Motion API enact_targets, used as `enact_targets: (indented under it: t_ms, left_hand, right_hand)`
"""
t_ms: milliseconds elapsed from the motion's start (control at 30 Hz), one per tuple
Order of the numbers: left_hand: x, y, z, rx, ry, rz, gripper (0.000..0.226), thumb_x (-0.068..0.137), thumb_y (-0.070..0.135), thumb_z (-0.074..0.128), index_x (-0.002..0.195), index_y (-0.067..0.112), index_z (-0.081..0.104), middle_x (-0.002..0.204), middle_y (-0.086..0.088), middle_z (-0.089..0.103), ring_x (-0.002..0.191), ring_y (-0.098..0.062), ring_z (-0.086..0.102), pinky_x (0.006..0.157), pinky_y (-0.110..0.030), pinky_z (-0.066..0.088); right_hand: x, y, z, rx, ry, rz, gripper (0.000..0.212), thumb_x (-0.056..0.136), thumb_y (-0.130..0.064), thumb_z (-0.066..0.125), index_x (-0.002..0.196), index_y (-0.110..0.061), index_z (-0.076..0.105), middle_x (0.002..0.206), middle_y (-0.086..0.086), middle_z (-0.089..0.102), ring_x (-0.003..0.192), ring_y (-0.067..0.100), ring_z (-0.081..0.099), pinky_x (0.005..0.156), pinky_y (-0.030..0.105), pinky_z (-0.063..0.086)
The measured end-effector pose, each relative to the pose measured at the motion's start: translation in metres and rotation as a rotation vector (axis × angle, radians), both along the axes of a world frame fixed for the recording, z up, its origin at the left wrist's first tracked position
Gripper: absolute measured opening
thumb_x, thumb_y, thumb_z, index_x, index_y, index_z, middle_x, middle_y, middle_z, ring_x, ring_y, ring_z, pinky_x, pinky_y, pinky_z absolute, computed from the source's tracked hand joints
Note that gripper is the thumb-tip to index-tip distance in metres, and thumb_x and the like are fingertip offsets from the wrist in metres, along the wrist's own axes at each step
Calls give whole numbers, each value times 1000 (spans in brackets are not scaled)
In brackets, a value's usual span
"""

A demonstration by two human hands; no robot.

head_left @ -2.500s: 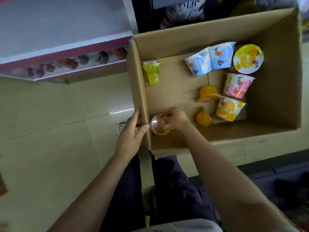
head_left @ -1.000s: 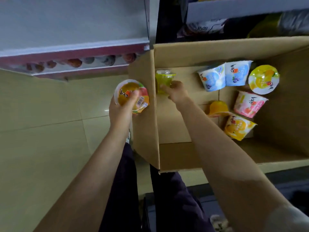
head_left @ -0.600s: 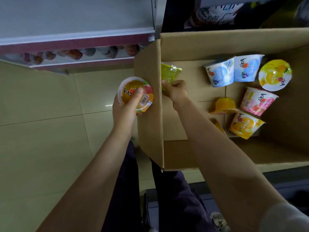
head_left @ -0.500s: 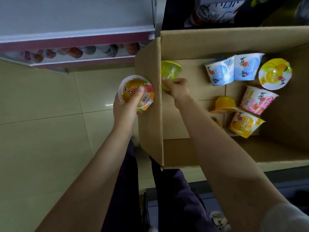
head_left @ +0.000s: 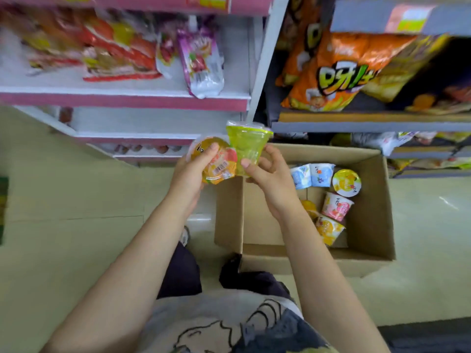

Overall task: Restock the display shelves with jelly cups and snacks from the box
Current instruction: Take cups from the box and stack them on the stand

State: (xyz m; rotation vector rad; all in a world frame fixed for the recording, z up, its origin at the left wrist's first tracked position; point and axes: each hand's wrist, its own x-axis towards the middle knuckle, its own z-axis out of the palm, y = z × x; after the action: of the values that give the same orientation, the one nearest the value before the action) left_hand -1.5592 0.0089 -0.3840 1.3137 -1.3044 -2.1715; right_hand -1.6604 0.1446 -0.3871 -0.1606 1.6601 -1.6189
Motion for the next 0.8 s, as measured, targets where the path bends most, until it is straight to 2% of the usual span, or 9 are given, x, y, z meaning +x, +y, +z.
enact_targets:
  t_ms: [67,133,233,333,467,533,600,733,800]
  left_hand:
    - [7,-21,49,-43,105,21,24,91,10,63,114,17,65,99,6,71,82,-10,71,65,-28,58]
    - [19,-47,97,-58,200,0,28,85,7,57,107,22,66,100,6,68,80,-9,69,59,-26,57]
    - [43,-94,156,-6,308,-68,36,89,0,42,93,24,68,89,-2,71,70,-15,70,49,-25,54]
    - [74,-150,195,25,423,-97,38,78,1,46,106,15,67,104,-11,71,85,-23,73,62,-35,58]
    - [115,-233,223,-94,461,-11,48,75,1,50,113,29,57,115,-8,63,82,-25,69,50,-35,53]
    - [132,-276,228,-212,429,34,50,81,3,56,114,40,56,120,-9,61,84,-27,67,50,-34,53]
    - [146,-313,229,-321,369,53,48,81,11,70,113,44,58,125,-12,64,92,-30,70,58,-36,55]
    - [163,-361,230,-377,358,105,68,50,30,92,108,45,59,127,-11,63,107,-30,69,75,-50,59]
    - [162,-378,238,-420,371,141,67,52,27,92,106,45,59,122,-4,65,103,-26,70,68,-41,59]
  right_hand:
    - [7,-20,54,-45,59,48,62,77,-20,78,132,-20,49,112,11,71,104,22,68,87,33,56]
    - [14,-46,102,-78,112,70,70,74,-22,78,136,-21,45,120,14,68,112,26,66,97,39,53]
    - [28,-96,159,-122,186,87,53,88,-21,74,132,-21,46,123,0,65,109,1,63,91,21,50]
    - [50,-158,199,-150,265,58,39,93,-21,65,128,-12,50,102,-14,64,83,-17,61,71,5,47]
    - [84,-243,223,-173,350,66,65,76,-33,82,130,-10,54,112,-1,72,102,9,69,83,24,56]
    - [96,-278,230,-179,388,60,78,69,-36,87,133,-13,50,117,1,71,104,10,69,86,28,56]
    - [106,-306,238,-183,427,51,88,62,-39,92,134,-26,44,125,-2,65,110,9,66,94,36,55]
    - [105,-347,251,-133,587,34,81,63,-35,93,127,-32,43,119,-4,63,104,11,66,92,49,56]
    - [99,-367,264,-125,666,6,74,65,-34,92,120,-35,43,117,2,63,100,16,66,90,50,55]
